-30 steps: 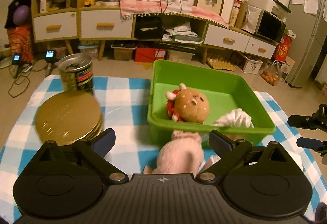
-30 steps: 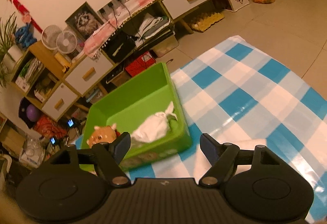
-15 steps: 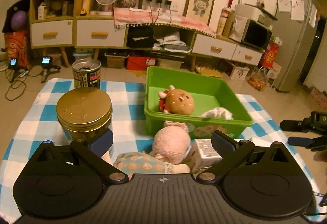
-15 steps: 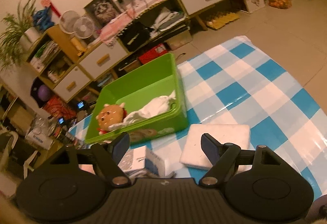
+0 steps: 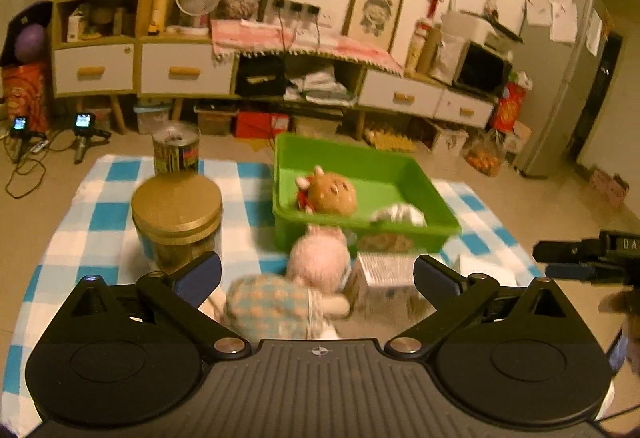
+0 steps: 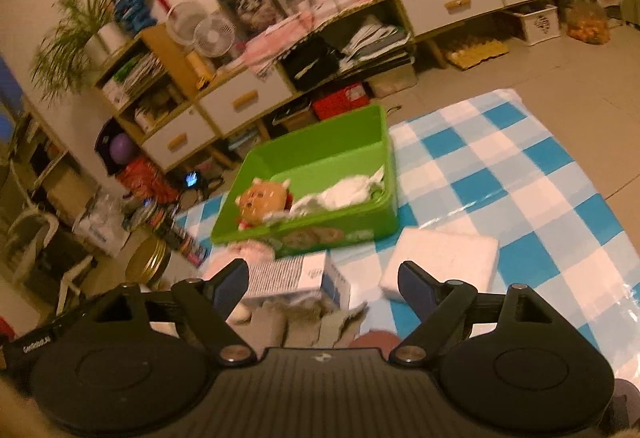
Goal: Organize soft objects
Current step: 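Move both open tools back over the remaining toys on the table, then grasp the Santa plush with left tool while right tool grasps grey towel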
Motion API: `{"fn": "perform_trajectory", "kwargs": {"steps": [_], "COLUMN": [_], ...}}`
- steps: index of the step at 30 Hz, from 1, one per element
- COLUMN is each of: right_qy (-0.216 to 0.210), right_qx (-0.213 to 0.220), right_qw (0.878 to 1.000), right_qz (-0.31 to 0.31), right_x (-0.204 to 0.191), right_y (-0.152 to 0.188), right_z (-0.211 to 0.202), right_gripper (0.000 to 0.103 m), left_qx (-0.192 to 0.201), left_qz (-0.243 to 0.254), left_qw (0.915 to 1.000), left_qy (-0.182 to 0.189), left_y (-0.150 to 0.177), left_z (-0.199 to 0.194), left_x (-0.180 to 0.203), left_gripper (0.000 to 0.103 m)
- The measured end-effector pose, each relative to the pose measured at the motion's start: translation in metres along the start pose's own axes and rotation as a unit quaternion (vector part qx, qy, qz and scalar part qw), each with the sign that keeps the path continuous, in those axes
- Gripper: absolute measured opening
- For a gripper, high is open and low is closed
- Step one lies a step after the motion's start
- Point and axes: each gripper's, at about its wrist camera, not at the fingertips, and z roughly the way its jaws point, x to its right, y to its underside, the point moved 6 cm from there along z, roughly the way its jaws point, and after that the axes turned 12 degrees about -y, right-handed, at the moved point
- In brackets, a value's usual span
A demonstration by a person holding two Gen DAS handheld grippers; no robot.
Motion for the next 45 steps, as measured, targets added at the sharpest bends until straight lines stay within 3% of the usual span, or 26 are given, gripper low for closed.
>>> {"fn": "perform_trajectory", "kwargs": {"steps": [9, 14, 19, 23, 28, 35, 45], "right_qy": [0.004, -0.005, -0.001, -0.015, -0.03, -0.01, 0.015], "right_qx": [-0.053, -0.088, -0.086, -0.086, -0.083, -0.084, -0.099], "right_qw": [0.997, 0.994, 0.991, 0.987, 0.98, 0.972, 0.97], "right_qz": [-0.047, -0.061, -0.102, -0.134, -0.18, -0.218, -0.222], "right_x": [-0.003, -0.004, -0.006, -0.012, -0.025, -0.031, -0.025], "right_y": [0.039, 0.063, 0.081, 0.092, 0.102, 0.108, 0.111], "right_z": [0.021, 0.038, 0.054, 0.064, 0.073, 0.088, 0.107], "right_gripper": [0.064, 0.064, 0.064, 0.063, 0.063, 0.061, 0.045], "left_qx": [-0.04, -0.048, -0.055, -0.072, -0.085, -0.084, -0.087], "left_qz": [0.041, 0.071, 0.115, 0.122, 0.115, 0.123, 0.119], "left_qw": [0.9981, 0.9949, 0.9873, 0.9827, 0.9806, 0.9783, 0.9776], "left_qy": [0.022, 0.052, 0.095, 0.119, 0.134, 0.144, 0.15], "left_y": [0.045, 0.068, 0.098, 0.116, 0.124, 0.127, 0.125], "left_z": [0.001, 0.003, 0.009, 0.015, 0.02, 0.018, 0.017], "left_x": [0.004, 0.011, 0.023, 0.029, 0.03, 0.035, 0.035], "left_gripper": [0.098, 0.098, 0.097, 0.095, 0.087, 0.078, 0.07]}}
